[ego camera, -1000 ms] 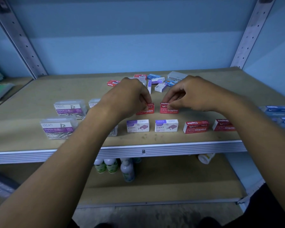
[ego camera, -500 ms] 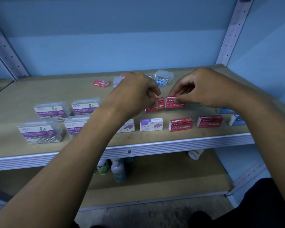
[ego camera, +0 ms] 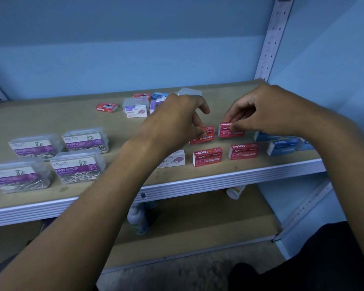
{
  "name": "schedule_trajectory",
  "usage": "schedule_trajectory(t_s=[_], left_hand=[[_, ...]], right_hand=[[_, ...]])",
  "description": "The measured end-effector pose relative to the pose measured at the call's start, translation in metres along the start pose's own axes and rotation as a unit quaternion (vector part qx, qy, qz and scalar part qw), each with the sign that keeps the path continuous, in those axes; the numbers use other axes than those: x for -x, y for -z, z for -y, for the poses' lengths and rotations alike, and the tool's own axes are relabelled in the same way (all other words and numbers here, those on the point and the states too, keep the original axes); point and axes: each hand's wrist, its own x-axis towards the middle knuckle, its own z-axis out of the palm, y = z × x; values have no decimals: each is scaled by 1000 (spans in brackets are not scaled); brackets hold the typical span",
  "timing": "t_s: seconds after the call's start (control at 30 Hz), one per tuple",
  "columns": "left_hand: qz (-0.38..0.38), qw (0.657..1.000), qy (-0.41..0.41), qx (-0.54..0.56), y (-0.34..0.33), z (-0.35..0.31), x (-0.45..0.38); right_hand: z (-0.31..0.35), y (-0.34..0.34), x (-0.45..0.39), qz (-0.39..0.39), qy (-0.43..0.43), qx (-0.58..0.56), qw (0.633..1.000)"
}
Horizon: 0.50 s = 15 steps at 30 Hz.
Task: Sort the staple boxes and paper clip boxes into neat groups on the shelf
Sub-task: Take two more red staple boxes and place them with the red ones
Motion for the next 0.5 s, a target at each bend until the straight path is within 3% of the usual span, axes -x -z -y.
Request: schedule_trajectory(t_s=[0.5], left_hand=[[32,999,-4,-9,-9,-4,-5]], right_hand=[[-18,0,3,43,-21,5,999]])
